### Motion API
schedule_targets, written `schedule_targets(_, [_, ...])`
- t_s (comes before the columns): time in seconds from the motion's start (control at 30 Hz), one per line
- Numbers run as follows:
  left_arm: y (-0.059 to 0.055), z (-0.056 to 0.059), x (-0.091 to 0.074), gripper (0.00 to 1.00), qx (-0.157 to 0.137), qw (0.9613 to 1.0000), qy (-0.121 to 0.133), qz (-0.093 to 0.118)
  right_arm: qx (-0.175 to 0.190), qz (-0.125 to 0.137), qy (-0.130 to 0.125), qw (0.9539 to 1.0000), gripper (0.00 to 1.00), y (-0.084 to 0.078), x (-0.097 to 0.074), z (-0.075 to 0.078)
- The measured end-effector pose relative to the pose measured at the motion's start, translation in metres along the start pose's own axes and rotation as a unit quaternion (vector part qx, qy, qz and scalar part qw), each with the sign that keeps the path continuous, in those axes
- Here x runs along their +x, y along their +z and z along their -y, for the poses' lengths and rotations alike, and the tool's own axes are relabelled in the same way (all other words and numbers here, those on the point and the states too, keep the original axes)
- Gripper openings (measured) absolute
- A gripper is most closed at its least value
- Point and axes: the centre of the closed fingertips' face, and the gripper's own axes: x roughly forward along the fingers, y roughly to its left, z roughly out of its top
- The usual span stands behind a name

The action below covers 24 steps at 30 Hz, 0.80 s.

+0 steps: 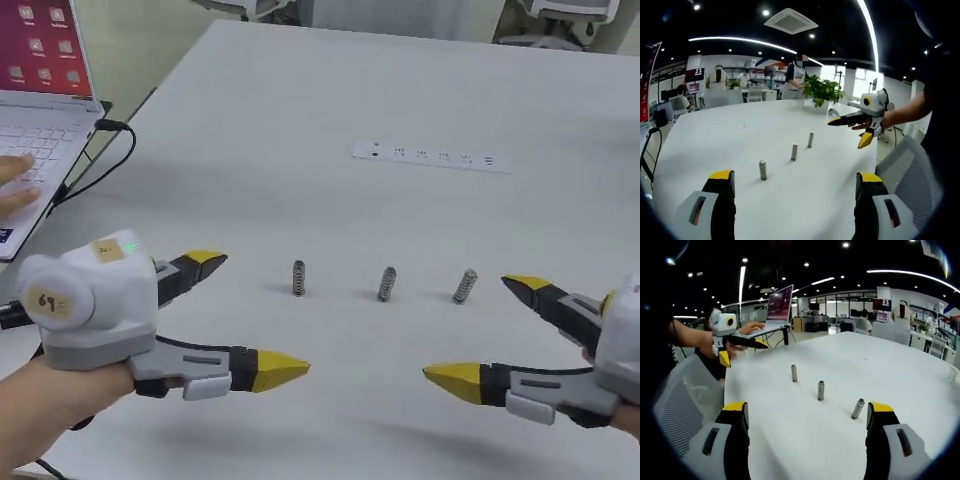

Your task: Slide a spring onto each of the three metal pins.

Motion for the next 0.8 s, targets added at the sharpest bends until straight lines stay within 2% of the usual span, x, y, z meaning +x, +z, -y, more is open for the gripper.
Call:
schedule_targets(0.23, [-0.002, -0.002, -0.004, 0.98, 0.002, 1.0, 0.006, -0.005, 0.0, -0.003, -0.028, 0.9996, 0.99, -0.006, -0.023, 0.012])
schedule_targets(0.37, [0.005, -0.009, -0.009, 0.98, -0.006, 0.9998, 0.02, 0.008, 0.001, -0.006, -0.038, 0.9993, 0.99, -0.009, -0.035, 0.016])
schedule_targets(0.47, [0.004, -0.011, -0.013, 0.98, -0.006, 0.9997, 0.024, 0.007, 0.008, -0.009, -0.045, 0.9989, 0.99, -0.014, -0.042, 0.019])
schedule_targets(0.6, [-0.006, -0.012, -0.014, 0.98, -0.01, 0.9995, 0.029, -0.005, 0.015, -0.016, -0.054, 0.9983, 0.99, -0.02, -0.044, 0.021])
schedule_targets(0.8, [-0.006, -0.007, -0.013, 0.98, -0.014, 0.9995, 0.027, -0.004, 0.02, -0.013, -0.053, 0.9983, 0.99, -0.02, -0.039, 0.019])
